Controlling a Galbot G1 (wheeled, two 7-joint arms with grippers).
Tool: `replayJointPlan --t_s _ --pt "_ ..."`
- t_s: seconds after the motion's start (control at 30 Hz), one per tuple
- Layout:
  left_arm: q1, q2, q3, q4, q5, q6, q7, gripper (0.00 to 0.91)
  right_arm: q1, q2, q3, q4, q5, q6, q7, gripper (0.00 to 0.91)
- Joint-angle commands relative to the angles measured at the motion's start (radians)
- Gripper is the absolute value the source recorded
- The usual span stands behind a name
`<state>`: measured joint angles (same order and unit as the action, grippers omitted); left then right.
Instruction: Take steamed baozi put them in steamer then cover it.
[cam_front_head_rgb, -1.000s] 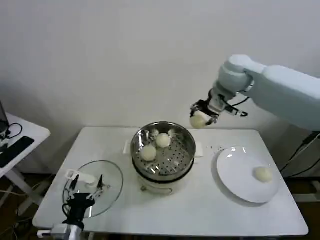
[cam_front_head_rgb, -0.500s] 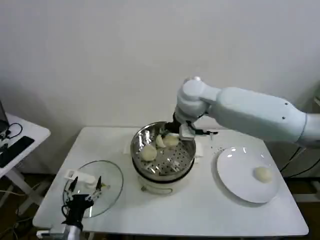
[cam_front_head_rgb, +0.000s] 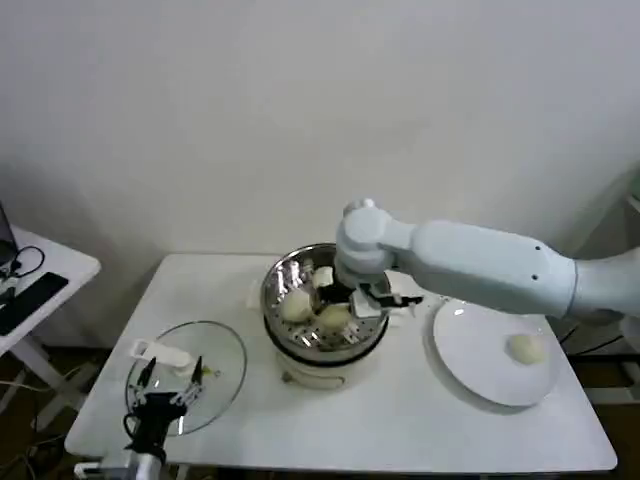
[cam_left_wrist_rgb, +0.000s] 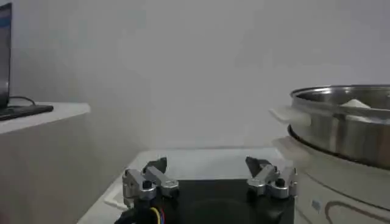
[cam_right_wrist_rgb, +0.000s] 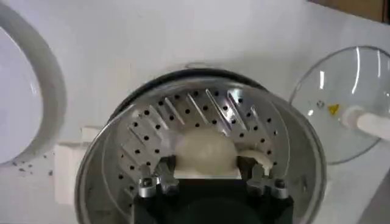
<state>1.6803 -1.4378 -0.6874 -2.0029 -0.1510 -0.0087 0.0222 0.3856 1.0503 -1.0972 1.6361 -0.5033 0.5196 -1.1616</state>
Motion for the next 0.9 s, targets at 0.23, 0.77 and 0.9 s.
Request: replayJointPlan --t_s 0.23,0.77,0.9 --pt "-0.001 -0.002 0.002 0.01 -0.002 -0.001 0.0 0.907 -0.078 0.003 0.007 0.021 -0.073 0.04 0.008 0.725" --pt "-0.006 -0.005 0.004 0.013 0.003 0.002 0.0 0.907 -0.07 -0.014 0.004 0.026 -0.07 0.055 0.01 0.725" --pt "-0.006 -0.007 0.005 0.014 0.004 0.002 -0.001 0.907 -0.071 -0.01 0.002 0.023 -0.067 0.055 0.011 0.725"
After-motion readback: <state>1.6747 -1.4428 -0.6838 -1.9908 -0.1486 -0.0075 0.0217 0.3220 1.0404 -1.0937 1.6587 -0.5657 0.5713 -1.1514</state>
